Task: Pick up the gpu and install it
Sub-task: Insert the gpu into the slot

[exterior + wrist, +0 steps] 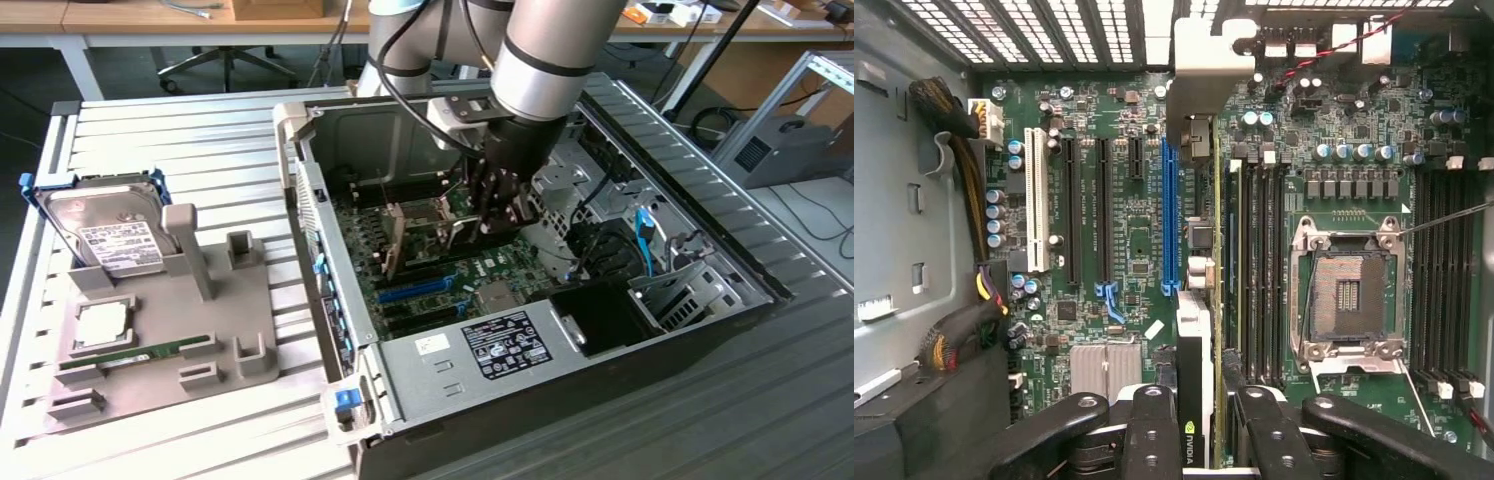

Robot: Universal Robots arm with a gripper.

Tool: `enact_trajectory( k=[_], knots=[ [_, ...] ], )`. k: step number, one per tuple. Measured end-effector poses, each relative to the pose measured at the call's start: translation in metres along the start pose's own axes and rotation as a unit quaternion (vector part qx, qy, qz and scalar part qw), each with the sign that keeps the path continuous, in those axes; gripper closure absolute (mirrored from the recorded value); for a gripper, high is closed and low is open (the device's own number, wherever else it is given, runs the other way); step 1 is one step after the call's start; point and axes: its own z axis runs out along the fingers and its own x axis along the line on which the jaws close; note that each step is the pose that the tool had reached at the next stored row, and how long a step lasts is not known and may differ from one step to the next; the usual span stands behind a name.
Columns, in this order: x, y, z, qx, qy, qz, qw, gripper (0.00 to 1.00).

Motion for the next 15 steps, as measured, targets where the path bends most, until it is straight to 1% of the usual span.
enact_trajectory(
  k=[3, 15],
  knots=[
    [0.000, 0.0020, 0.0003, 0.0001, -0.0001, 0.000, 1.0000, 0.73],
    [0.001, 0.0239, 0.0008, 0.0004, -0.0001, 0.000, 1.0000, 0.73]
  ],
)
